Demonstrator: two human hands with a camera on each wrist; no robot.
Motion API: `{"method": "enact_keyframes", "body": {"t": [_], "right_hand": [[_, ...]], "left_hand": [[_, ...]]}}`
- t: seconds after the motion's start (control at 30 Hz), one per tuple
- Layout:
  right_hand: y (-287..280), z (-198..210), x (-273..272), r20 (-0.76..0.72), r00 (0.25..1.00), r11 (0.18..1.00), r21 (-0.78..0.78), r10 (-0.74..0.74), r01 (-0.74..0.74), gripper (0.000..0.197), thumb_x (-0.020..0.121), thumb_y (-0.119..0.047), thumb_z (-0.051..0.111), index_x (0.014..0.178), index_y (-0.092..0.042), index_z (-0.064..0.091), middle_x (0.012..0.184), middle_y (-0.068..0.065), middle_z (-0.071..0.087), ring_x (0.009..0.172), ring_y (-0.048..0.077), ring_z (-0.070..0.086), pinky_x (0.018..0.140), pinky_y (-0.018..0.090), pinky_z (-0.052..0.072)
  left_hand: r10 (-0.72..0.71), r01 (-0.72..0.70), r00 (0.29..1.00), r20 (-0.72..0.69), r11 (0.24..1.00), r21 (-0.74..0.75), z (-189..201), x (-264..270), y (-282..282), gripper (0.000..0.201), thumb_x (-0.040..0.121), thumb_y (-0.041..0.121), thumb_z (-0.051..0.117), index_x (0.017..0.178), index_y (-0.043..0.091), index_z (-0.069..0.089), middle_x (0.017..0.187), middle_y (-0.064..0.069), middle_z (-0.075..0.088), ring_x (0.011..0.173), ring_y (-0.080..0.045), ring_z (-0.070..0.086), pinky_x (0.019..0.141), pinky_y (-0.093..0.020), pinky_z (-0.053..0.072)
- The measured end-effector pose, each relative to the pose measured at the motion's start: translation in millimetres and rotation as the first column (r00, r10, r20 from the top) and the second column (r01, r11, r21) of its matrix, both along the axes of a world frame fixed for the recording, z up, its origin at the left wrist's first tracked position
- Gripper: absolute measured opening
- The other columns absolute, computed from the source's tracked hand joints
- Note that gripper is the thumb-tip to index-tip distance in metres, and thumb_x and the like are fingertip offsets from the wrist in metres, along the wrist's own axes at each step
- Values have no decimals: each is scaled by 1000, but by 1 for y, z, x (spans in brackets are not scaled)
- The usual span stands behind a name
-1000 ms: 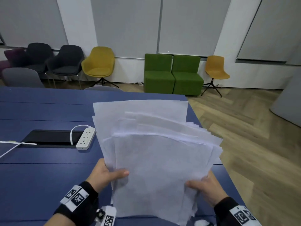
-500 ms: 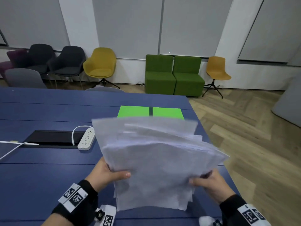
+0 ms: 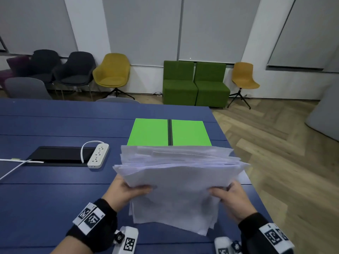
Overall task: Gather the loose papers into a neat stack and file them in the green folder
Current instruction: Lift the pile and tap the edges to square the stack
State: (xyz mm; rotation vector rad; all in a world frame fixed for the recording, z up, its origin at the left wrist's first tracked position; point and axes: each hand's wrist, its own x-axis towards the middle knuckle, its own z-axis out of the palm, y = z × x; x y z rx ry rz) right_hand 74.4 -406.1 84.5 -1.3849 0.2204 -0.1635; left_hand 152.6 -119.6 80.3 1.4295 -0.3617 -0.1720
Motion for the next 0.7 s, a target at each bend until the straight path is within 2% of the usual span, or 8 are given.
{"method": "enact_keyframes", "body": {"t": [0.07, 0.17, 0.3, 0.37, 0.47, 0.57, 0.67, 0.7], "right_hand": [[8, -4, 1, -30, 1000, 999, -34, 1, -2, 37, 73, 27, 53, 97, 2, 67, 90, 13, 75, 86, 27, 71, 70, 28, 57], [15, 2, 7, -3, 1000, 998, -51, -23, 23, 33, 78, 20, 54, 97, -3, 68, 92, 10, 76, 92, 26, 72, 74, 26, 58], [1, 18, 9, 89, 996, 999, 42, 27, -31, 40, 77, 19, 57, 112, 1, 60, 104, 15, 73, 98, 26, 69, 84, 35, 55], [-6, 14, 7, 96, 995, 998, 58, 14, -19, 53, 65, 17, 60, 116, 1, 56, 102, 14, 71, 97, 26, 67, 77, 31, 56], [1, 2, 6, 38, 999, 998, -43, -33, 35, 54, 51, 9, 50, 102, -4, 62, 80, -3, 75, 84, 16, 66, 62, 19, 54], [18, 1, 9, 77, 997, 994, -99, -29, 37, 47, 54, 10, 50, 94, -9, 68, 81, -8, 76, 80, 8, 68, 64, 17, 53], [16, 17, 16, 151, 988, 998, -45, -32, 39, 47, 63, 23, 45, 97, -3, 65, 79, -4, 73, 77, 9, 66, 60, 20, 52], [12, 23, 18, 172, 985, 999, -20, -22, 26, 50, 65, 25, 44, 103, -1, 62, 82, 0, 72, 78, 11, 66, 61, 21, 52]], "left_hand": [[22, -22, 1000, -8, 1000, -5, -4, -3, -5, 84, 30, 47, 94, 99, 6, 69, 92, -1, 78, 87, -11, 72, 71, -20, 56], [93, -94, 996, -11, 995, -35, -2, 1, -11, 81, 28, 45, 93, 98, 13, 68, 89, 2, 78, 85, -10, 72, 69, -19, 56], [58, -54, 998, 41, 995, -88, 14, 12, -5, 61, 38, 27, 91, 95, 14, 72, 90, -3, 78, 85, -14, 73, 70, -21, 56], [-8, 10, 1000, 22, 998, -66, 12, 13, 3, 59, 36, 30, 94, 90, 14, 75, 91, -5, 78, 86, -17, 73, 71, -24, 56], [-35, 35, 999, -11, 999, 0, 0, 9, 2, 78, 30, 44, 94, 97, 11, 71, 92, -2, 78, 88, -12, 71, 73, -22, 55], [23, -24, 999, -26, 1000, -19, -2, 8, -11, 82, 25, 46, 94, 92, 7, 70, 85, -2, 78, 81, -11, 72, 69, -23, 56], [57, -56, 998, 7, 996, -68, 13, 11, -17, 58, 36, 29, 94, 87, 11, 75, 90, -9, 77, 84, -19, 72, 80, -36, 59], [51, -48, 998, 24, 995, -82, 19, 12, -16, 54, 37, 28, 94, 86, 13, 76, 90, -8, 77, 85, -19, 72, 81, -36, 59]]}}
